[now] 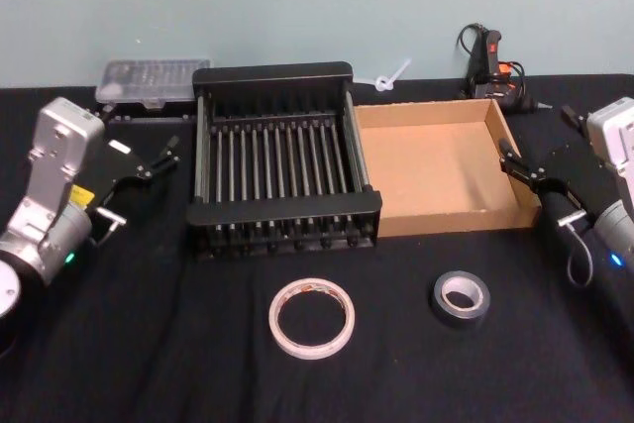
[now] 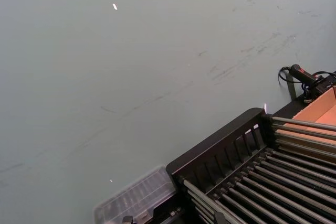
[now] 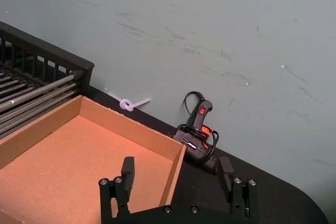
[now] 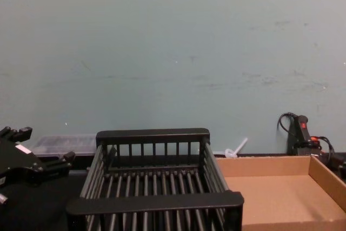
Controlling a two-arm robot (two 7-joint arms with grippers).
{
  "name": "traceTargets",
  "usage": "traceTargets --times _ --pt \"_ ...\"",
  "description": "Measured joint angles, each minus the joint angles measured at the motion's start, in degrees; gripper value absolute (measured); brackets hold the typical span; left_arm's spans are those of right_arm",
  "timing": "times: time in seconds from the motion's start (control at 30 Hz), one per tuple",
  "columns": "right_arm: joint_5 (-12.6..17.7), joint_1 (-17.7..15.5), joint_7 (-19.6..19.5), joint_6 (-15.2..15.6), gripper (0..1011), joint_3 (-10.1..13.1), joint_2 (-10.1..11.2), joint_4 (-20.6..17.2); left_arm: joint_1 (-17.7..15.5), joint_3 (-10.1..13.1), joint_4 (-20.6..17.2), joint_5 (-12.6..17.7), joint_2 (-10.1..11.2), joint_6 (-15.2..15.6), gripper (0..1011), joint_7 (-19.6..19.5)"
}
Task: Pick up the white tape and place it into the black box , Pick up the silver tape and place it into the brown box.
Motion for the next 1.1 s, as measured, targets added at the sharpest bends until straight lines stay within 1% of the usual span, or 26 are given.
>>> traceTargets --times 1.1 --pt "0.0 0.0 0.0 0.0 1002 0.0 0.0 0.0 0.0 0.0 0.0 0.0 0.0 0.0 1001 0.0"
